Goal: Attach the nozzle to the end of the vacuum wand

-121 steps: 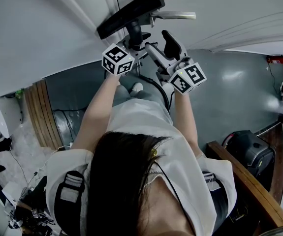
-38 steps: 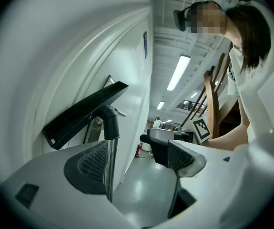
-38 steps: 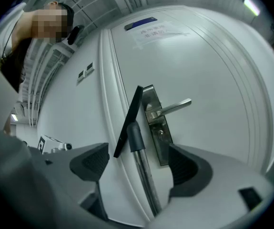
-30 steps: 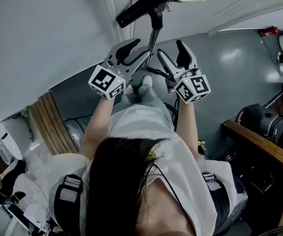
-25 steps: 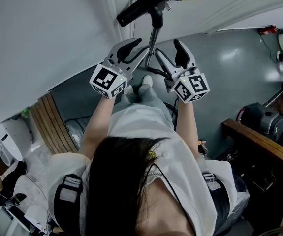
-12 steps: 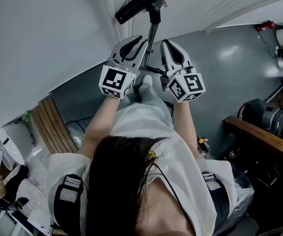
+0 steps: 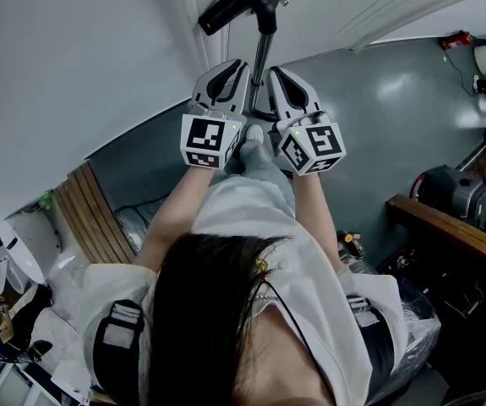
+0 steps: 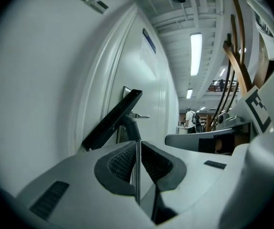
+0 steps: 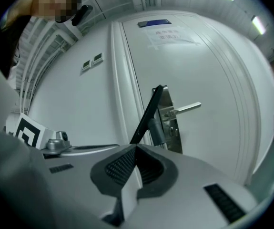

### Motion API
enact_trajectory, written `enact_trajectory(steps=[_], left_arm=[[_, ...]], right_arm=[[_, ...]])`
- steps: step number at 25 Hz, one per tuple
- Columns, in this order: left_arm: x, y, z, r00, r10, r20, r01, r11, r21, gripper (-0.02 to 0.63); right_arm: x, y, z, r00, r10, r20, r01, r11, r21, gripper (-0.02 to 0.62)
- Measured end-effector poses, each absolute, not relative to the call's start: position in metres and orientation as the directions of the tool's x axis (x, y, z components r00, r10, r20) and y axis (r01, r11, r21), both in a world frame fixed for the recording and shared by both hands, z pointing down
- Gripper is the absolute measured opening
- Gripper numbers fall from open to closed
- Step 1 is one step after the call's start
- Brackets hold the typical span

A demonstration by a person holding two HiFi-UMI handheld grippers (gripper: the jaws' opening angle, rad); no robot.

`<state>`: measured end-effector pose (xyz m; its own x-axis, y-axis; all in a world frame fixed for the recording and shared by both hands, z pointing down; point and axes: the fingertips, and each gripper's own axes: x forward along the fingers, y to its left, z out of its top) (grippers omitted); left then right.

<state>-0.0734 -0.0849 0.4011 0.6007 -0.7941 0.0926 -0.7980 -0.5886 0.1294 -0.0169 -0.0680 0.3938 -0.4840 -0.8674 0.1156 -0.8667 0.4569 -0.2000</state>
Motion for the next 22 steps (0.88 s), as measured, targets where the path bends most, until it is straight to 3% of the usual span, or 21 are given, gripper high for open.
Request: enact_trajectory(steps=[22], left_arm=[[-0.08, -0.097, 0.408, 0.583, -0.805, 0.111, -0.809, -0.562, 0.169, 0.037]], right_arm=[[-0.026, -0.082, 0.402, -0.461, -0.867, 0.189, -0.886, 0.437, -0.157, 0.012]])
